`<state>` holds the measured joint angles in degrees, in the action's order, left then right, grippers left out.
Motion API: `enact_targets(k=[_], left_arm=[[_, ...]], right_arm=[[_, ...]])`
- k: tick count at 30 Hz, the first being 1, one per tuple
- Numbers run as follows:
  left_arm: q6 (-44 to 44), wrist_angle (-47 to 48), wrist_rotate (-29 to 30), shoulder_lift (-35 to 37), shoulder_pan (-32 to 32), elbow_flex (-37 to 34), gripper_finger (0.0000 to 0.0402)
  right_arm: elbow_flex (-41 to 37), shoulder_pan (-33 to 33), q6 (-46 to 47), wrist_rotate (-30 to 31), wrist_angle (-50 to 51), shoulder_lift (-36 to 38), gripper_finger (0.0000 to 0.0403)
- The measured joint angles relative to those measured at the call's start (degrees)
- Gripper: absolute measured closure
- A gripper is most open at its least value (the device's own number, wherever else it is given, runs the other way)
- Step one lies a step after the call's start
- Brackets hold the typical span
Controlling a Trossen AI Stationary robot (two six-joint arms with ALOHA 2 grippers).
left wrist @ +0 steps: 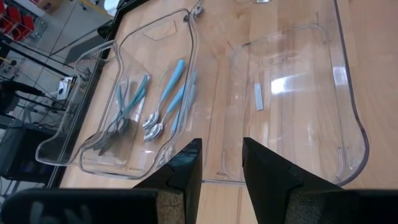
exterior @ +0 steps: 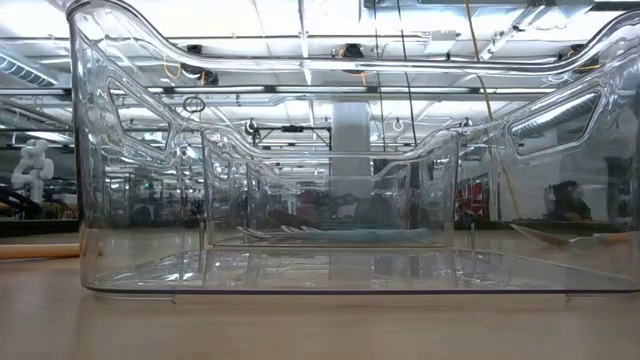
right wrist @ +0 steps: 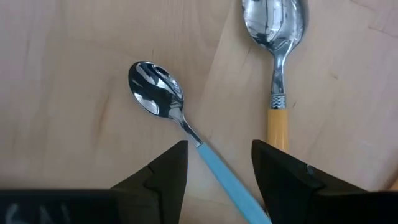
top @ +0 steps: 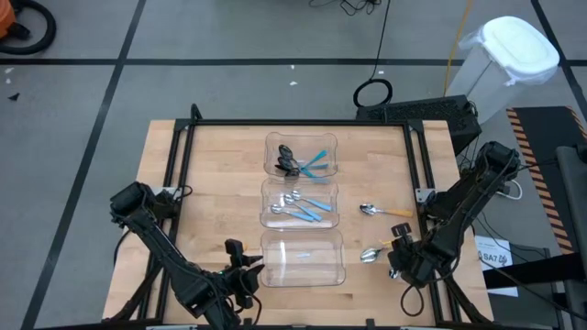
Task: Sort silverware by color (type)
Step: Put the light blue spoon into the middle transparent bin
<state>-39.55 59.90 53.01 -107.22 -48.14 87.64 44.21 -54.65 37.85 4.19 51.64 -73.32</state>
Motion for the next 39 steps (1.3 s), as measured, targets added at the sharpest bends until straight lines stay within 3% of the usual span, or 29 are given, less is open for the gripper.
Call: enact_targets(k=[15,28,39], left_arm=[[-0.11,-0.01,-0.02,-0.04,0.02,-0.01,0.0286],[-0.20,-0.05,-0.02,-0.04,0.00,-0.01,0.0286],[-0.17,-0.09,-0.02,-0.04,0.00,-0.01,0.0286]], right_arm=[[-2.95,-0.22,-2.63,-2.86,-2.49,-0.07,0.0232],[-2.95,-0.22,-7.55,-4.48,-3.63,-6.63,0.0233],[-2.69,-0.35,-11.04,-4.86,-4.66,-9.66,0.0311]])
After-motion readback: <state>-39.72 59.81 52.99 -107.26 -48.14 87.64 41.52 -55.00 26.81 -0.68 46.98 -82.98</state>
